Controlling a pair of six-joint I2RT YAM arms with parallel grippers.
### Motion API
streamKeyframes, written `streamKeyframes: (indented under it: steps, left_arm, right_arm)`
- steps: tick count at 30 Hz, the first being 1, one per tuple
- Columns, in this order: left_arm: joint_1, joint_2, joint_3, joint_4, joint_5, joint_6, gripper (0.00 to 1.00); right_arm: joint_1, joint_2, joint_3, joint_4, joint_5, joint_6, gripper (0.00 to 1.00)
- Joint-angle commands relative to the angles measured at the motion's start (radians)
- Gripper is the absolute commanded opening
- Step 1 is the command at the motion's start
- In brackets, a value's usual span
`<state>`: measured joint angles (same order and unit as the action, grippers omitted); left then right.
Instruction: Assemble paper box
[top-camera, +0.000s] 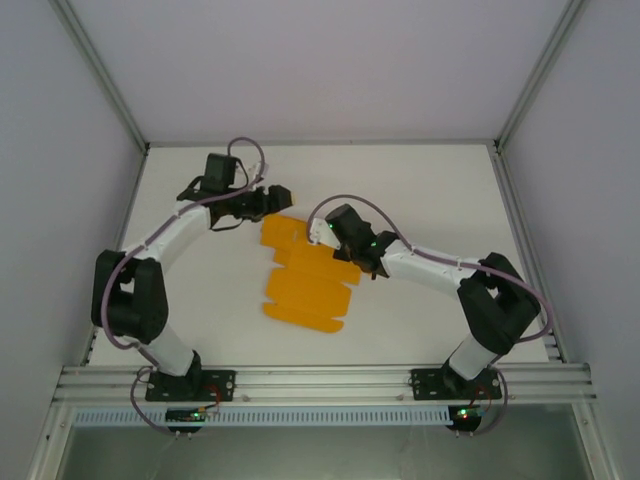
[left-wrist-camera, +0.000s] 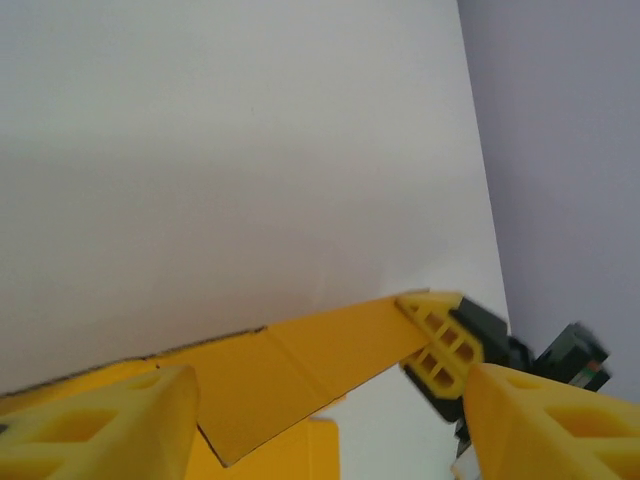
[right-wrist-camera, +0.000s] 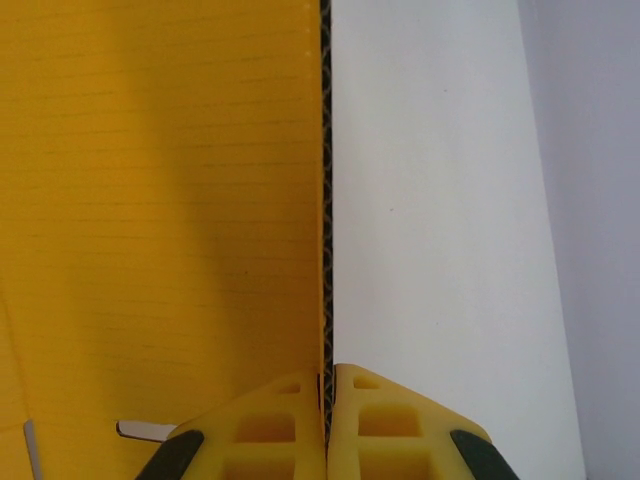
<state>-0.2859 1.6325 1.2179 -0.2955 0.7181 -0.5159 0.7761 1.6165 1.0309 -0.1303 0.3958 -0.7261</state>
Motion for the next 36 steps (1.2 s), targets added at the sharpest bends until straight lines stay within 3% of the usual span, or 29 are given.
streamKeyframes:
  steps: [1,7,14,23,28,31,36]
  left_arm:
    - [-0.017,0.015,0.009,-0.003,0.077,0.019,0.67]
    - [-0.039,0.03,0.006,-0.021,0.106,0.04,0.51]
    - [-0.073,0.045,-0.055,0.095,0.189,-0.039,0.46]
    - [-0.089,0.066,-0.128,0.37,0.176,-0.203,0.44]
    - [-0.09,0.054,-0.204,0.56,0.175,-0.308,0.43]
    - [-0.088,0.017,-0.229,0.512,0.139,-0.274,0.43]
    - [-0.068,-0.109,-0.251,0.241,-0.019,-0.109,0.47]
  right_arm:
    - [0.006,0.005,0.037,0.006,0.035,0.026,0.0]
    - [0.011,0.016,0.04,0.011,0.025,0.051,0.0]
    - [0.019,0.02,0.044,0.058,0.035,0.096,0.0]
    - [0.055,0.004,0.015,0.103,0.018,0.111,0.0]
    - [0.057,-0.037,-0.02,0.12,-0.063,0.165,0.0]
    - [0.05,-0.068,-0.041,0.116,-0.089,0.179,0.0]
    - [0.026,-0.098,-0.058,0.077,-0.049,0.171,0.0]
